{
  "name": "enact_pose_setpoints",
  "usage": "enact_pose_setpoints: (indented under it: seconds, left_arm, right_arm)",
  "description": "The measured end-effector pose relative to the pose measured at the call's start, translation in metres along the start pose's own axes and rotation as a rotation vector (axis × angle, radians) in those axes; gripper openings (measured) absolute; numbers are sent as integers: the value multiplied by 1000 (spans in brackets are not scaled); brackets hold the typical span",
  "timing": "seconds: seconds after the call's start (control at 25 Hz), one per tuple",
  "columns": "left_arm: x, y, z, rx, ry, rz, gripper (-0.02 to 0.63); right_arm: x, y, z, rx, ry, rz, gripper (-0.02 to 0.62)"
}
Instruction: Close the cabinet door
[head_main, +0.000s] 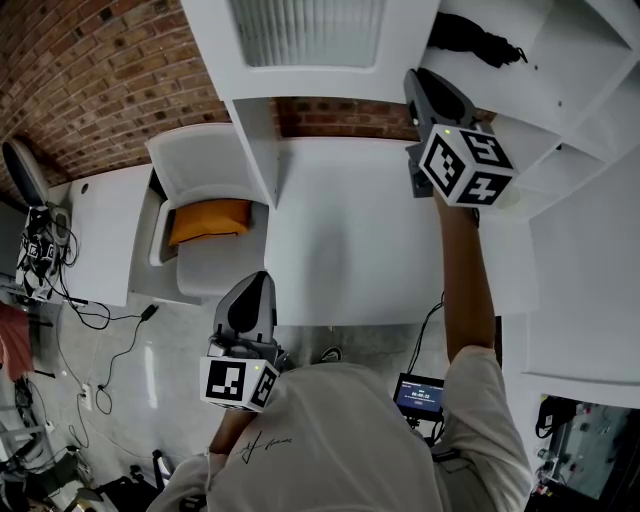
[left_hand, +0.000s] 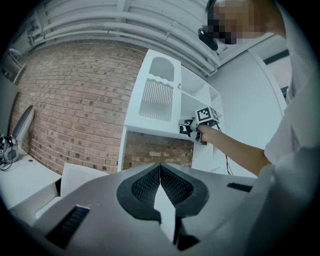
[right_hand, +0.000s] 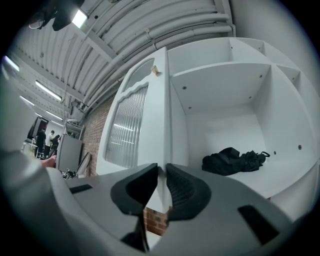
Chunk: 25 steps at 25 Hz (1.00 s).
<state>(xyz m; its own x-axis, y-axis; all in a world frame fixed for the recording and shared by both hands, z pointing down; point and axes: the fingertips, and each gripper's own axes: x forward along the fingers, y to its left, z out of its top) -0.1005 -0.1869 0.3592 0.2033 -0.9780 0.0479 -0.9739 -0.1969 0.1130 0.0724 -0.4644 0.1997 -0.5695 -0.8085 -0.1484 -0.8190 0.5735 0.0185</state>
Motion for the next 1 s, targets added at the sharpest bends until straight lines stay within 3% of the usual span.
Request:
enact_pose_setpoints:
  seconds: [1.0]
  left_arm:
    - [-1,6,-8,4,24,13,15]
  right_arm:
    - [11,-7,-2,-21,-8,-17,63]
